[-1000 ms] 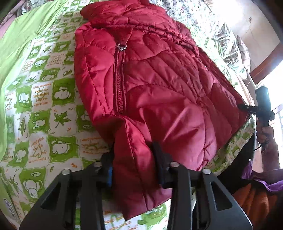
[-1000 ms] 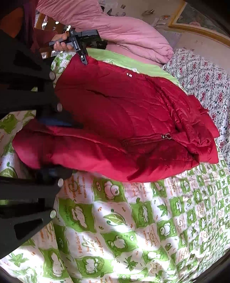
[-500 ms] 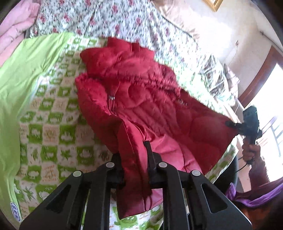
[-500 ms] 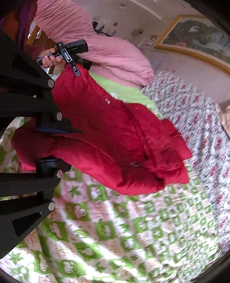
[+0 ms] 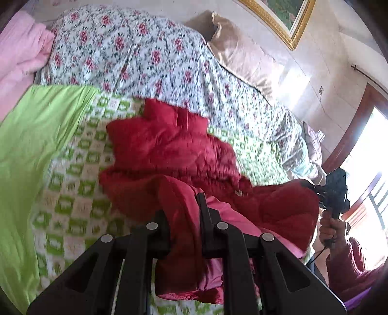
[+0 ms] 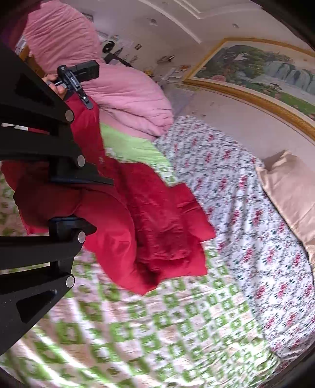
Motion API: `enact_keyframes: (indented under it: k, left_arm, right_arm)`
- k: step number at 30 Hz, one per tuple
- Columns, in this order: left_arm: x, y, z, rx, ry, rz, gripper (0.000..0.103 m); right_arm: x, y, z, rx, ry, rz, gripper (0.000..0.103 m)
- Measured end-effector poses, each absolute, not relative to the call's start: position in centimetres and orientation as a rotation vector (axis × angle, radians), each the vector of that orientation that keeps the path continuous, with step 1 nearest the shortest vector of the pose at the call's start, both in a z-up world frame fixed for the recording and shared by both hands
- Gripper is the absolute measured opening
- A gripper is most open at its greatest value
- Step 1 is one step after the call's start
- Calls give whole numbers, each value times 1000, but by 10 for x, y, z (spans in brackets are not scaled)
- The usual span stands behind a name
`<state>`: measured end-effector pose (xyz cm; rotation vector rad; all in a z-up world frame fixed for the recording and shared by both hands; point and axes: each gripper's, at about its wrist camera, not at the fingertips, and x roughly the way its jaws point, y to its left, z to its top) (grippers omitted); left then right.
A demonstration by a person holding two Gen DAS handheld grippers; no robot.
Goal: Fold large clothes
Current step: 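Lift the held hem with both tools and fold it over toward the collar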
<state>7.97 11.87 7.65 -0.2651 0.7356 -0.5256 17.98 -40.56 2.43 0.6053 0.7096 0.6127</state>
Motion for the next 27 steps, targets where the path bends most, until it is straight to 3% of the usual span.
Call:
enact_keyframes:
  k: [12,27]
  left_arm:
    - [182,111,105,-330,720,-476,12]
    - [317,95,82,-353,779,-360,13]
  right_arm:
    - [289,-394,56,671,656,543,17]
    - [410,-386,33,709,680,374,17]
